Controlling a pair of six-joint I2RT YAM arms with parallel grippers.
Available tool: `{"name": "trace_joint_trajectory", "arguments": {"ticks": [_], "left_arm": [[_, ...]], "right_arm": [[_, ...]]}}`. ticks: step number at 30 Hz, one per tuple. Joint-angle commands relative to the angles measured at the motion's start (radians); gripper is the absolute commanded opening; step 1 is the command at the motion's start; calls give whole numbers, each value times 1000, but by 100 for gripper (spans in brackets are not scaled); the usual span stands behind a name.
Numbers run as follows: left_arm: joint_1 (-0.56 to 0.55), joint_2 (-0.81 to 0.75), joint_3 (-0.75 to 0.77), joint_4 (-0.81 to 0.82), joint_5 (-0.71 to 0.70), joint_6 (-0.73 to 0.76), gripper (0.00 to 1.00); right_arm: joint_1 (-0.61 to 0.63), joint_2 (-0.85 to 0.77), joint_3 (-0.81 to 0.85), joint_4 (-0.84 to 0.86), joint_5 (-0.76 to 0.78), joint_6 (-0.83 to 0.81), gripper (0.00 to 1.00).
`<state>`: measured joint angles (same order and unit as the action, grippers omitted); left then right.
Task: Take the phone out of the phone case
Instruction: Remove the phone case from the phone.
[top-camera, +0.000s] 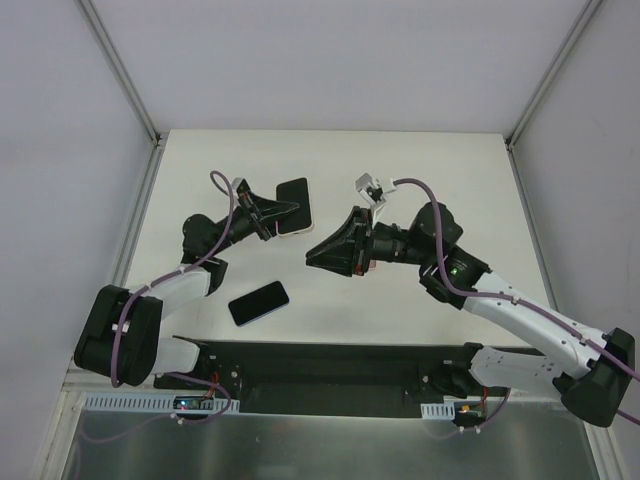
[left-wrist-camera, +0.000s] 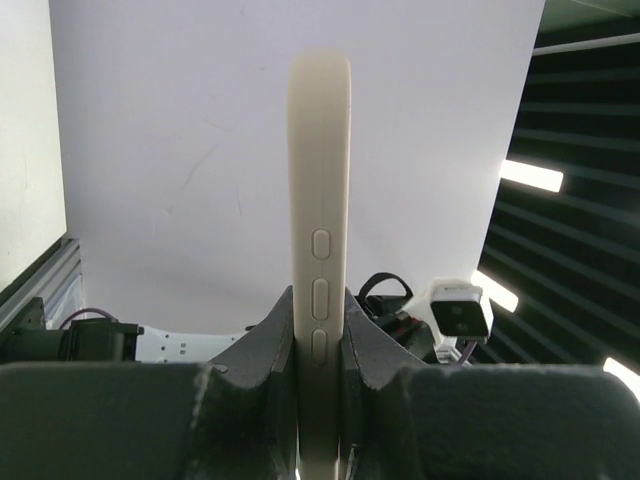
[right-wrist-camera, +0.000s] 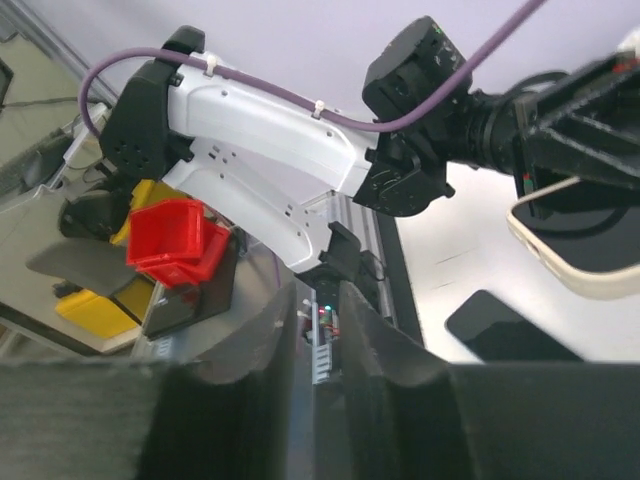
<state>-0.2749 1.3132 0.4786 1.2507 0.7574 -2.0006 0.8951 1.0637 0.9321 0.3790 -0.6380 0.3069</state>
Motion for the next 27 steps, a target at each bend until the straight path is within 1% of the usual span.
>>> {"name": "trace_joint_trajectory", "arguments": {"ticks": [1, 2, 4, 5, 6, 9, 12, 15, 16, 18, 19, 21, 22, 24, 25, 27], "left_arm": [[-3, -60, 29, 66, -7, 0, 0], [-3, -61, 41, 64, 8, 16, 0], [-1, -66, 45, 58, 17, 52, 0], [-1, -71, 40, 52, 19, 63, 0], [-1, -81, 35, 41, 19, 84, 0], [-1, -112, 31, 4, 25, 137, 0], [-1, -149, 37, -52, 25, 189, 0], [-1, -189, 57, -135, 33, 249, 0], [-1, -196, 64, -169, 28, 258, 0], [-1, -215, 68, -183, 26, 272, 0], [-1, -216, 69, -186, 25, 273, 0], [-1, -218, 68, -186, 25, 272, 0], [-1, -219, 64, -186, 25, 270, 0], [-1, -218, 61, -186, 26, 270, 0], [-1, -219, 58, -185, 25, 269, 0], [-1, -218, 58, -180, 23, 267, 0]], "right_arm": [[-7, -4, 83, -144, 116, 17, 43], [-18, -4, 82, -169, 153, 59, 58], [-33, -5, 54, -174, 207, 107, 60], [-39, -8, 47, -167, 222, 141, 79], [-41, -17, 37, -167, 266, 153, 82], [-45, -25, 22, -166, 329, 198, 84], [-47, 5, 43, -192, 368, 230, 85], [-47, 64, 79, -192, 351, 264, 83], [-47, 76, 83, -178, 342, 290, 79], [-45, 111, 92, -157, 333, 314, 75], [-45, 119, 93, -150, 333, 330, 71], [-47, 134, 82, -117, 333, 350, 66], [-45, 136, 76, -98, 328, 359, 62], [-45, 147, 70, -54, 319, 386, 56], [-47, 150, 62, -39, 317, 397, 50], [-47, 157, 54, -6, 322, 422, 44]]}}
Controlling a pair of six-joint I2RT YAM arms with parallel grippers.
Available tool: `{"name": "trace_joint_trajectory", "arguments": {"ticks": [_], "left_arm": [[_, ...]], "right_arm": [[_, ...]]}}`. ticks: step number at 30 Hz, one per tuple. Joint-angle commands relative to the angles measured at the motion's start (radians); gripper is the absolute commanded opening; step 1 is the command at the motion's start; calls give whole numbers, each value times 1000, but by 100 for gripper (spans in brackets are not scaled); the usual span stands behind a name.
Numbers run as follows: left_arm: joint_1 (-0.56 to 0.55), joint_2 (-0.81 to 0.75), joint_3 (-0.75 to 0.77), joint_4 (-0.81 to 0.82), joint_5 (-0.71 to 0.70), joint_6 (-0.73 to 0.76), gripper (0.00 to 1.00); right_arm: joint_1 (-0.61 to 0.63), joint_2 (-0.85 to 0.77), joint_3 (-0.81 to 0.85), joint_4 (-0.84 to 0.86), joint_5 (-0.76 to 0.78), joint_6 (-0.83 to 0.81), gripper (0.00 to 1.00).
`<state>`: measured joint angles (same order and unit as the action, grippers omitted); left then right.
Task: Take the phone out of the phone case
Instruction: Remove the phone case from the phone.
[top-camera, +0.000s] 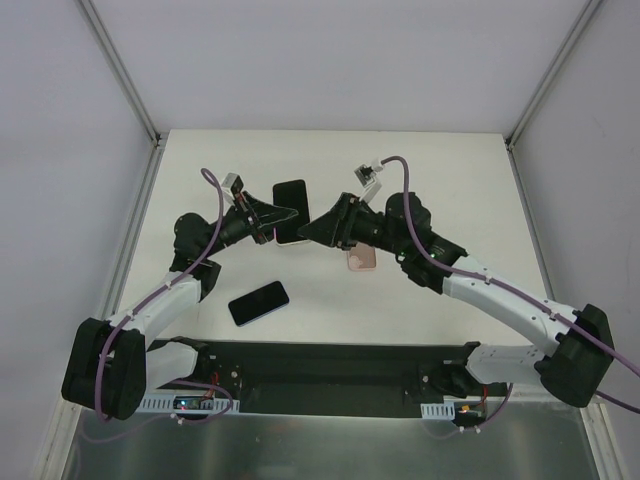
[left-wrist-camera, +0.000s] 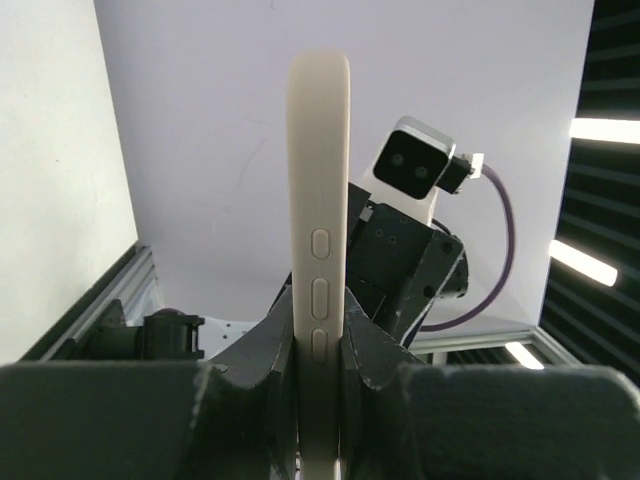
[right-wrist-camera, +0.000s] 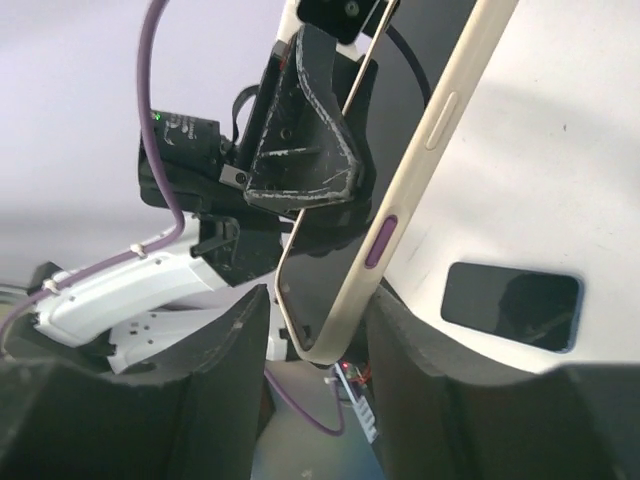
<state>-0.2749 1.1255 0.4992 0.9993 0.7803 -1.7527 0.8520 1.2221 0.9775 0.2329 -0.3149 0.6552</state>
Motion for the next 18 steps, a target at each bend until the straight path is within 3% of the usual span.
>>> {"name": "trace_joint_trajectory", "arguments": {"ticks": [1, 7, 12, 14, 18], "left_arm": [[-1, -29, 36, 74, 0, 19, 0], [-1, -30, 41, 84, -9, 12, 0], [-1, -30, 45, 90, -9, 13, 0], [-1, -32, 42, 96, -9, 15, 0], [2, -49, 41, 95, -3, 21, 0]], "right_arm": [[-8, 2, 4, 149, -1, 86, 40], [-21, 51, -26, 305, -61, 205, 29], [-21, 103, -46, 414, -96, 290, 27], [-21, 114, -49, 430, -95, 303, 1], [-22, 108, -79, 436, -78, 305, 2]]}}
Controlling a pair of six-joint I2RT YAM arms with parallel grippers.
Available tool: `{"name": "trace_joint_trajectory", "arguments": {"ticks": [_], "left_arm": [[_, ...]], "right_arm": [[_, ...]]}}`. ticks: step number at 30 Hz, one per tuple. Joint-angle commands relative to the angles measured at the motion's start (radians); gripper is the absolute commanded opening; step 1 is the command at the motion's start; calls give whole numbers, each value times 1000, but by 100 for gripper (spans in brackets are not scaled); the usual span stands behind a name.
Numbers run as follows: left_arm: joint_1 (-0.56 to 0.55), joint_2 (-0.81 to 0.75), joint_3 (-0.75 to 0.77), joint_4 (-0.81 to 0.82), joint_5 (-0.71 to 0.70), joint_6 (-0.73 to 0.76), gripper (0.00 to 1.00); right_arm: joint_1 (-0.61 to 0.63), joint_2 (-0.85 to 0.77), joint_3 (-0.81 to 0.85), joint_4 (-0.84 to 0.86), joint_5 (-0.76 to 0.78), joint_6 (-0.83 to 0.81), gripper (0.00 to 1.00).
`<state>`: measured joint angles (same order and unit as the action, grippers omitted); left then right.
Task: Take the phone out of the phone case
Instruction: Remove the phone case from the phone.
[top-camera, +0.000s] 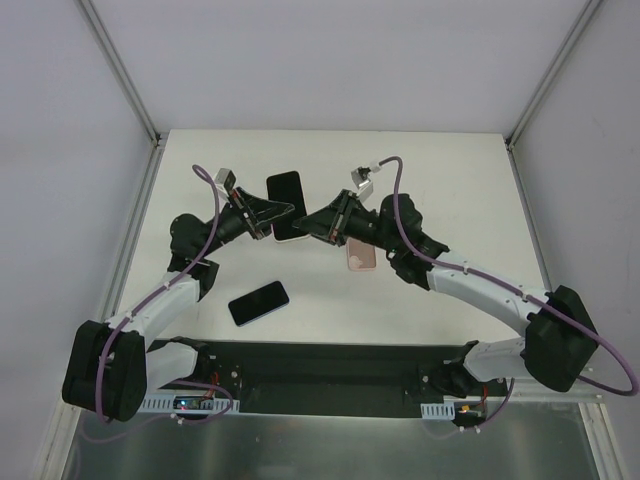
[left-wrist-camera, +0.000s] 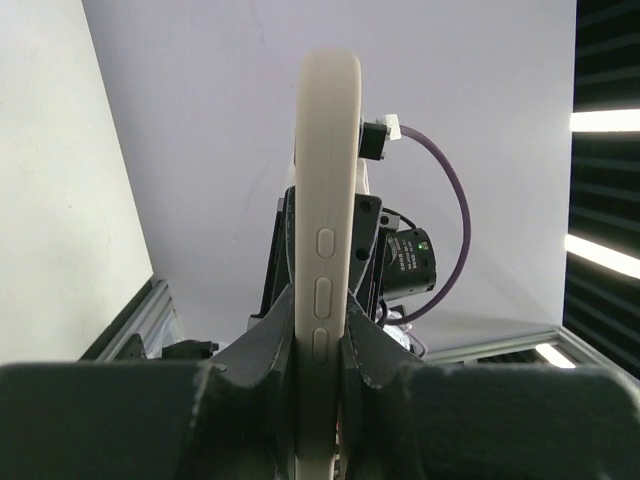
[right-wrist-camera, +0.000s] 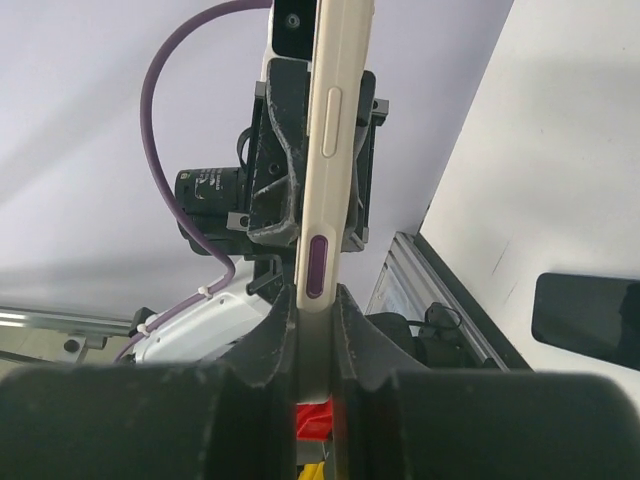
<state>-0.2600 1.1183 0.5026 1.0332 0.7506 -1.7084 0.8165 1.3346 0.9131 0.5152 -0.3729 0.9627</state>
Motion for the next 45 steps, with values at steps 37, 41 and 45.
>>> {"name": "trace_joint_trajectory", "arguments": {"ticks": [37, 41, 45], "left_arm": [[82, -23, 99, 47, 64, -33, 0], [82, -35, 105, 9, 67, -14, 0], [84, -41, 111, -10, 73, -14, 0]], "right_arm": [[13, -61, -65, 65, -67, -81, 1], [13, -58, -43, 33, -93, -101, 16], [13, -80, -57, 29, -92, -111, 56]]}}
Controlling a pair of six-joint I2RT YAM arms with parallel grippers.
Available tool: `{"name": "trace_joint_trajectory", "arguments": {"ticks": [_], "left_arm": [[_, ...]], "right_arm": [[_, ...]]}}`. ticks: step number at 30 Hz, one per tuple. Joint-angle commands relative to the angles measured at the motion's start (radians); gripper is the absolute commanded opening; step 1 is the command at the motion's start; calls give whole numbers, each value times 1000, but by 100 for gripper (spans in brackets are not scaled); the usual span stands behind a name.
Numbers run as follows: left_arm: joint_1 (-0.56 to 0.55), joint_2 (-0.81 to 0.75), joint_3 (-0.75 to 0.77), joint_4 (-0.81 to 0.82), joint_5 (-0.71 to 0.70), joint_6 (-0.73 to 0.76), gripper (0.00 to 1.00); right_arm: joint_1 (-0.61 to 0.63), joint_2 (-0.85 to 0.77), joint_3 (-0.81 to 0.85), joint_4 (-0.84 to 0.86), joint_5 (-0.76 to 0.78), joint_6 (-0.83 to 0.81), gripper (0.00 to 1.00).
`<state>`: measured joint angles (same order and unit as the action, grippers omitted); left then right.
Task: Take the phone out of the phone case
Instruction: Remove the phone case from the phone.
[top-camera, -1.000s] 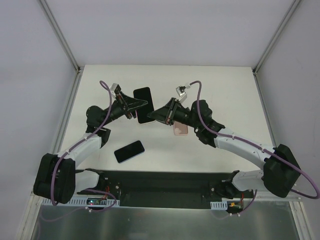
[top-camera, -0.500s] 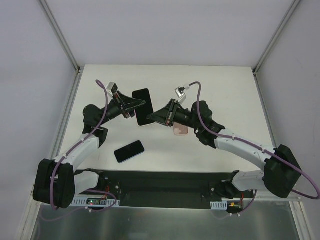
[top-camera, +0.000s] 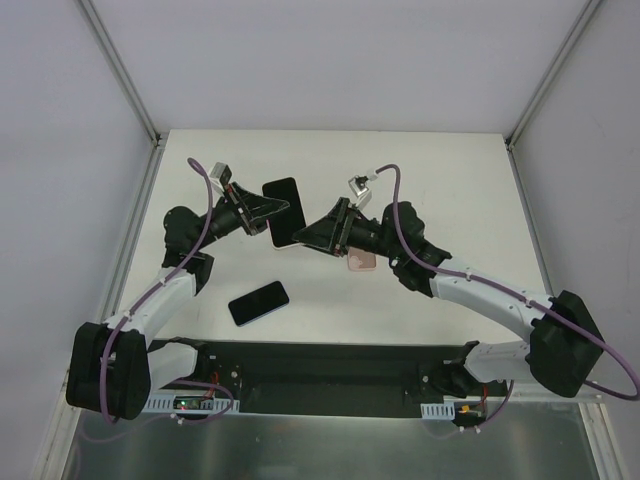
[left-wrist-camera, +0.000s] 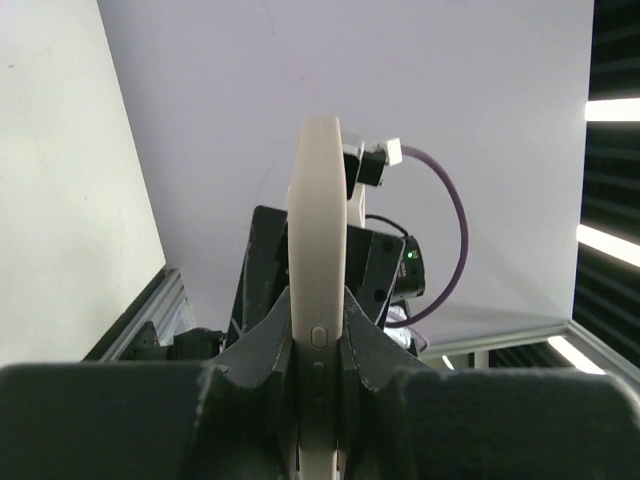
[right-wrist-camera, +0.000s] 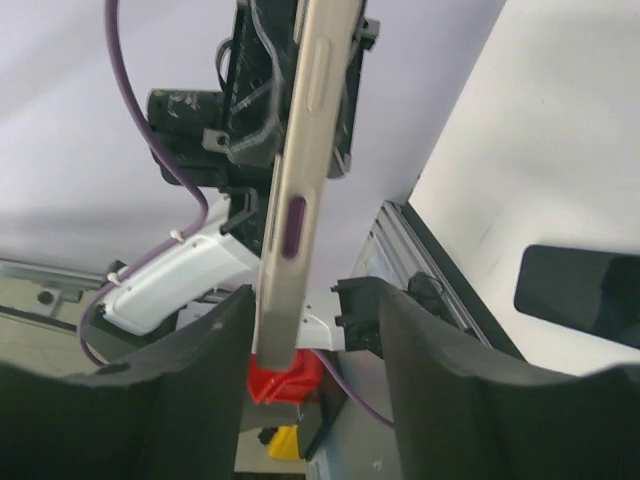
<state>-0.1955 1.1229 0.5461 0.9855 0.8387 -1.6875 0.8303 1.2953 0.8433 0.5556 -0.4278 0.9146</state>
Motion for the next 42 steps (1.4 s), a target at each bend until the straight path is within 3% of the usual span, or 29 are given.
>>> {"name": "trace_joint_trajectory", "arguments": {"ticks": [1, 9, 23, 31, 34, 39, 42], "left_arm": [[19, -46, 68, 41, -15, -38, 0], [24, -35, 52, 85, -10, -67, 0], [25, -46, 45, 97, -15, -75, 0], [30, -51, 35, 120, -7, -93, 0], [31, -49, 32, 130, -9, -98, 0], [33, -52, 28, 145, -6, -110, 0], [36, -54, 28, 151, 2, -123, 0]], "right_arm": [[-3, -59, 8, -11, -32, -68, 56], [-5, -174, -62, -11, 17, -89, 42], [1, -87, 10, 29, -15, -74, 42], [0, -62, 33, 78, -20, -57, 36], [0, -57, 39, 86, -22, -56, 31], [0, -47, 37, 116, -26, -45, 3], [0, -54, 19, 141, -17, -46, 1]]}}
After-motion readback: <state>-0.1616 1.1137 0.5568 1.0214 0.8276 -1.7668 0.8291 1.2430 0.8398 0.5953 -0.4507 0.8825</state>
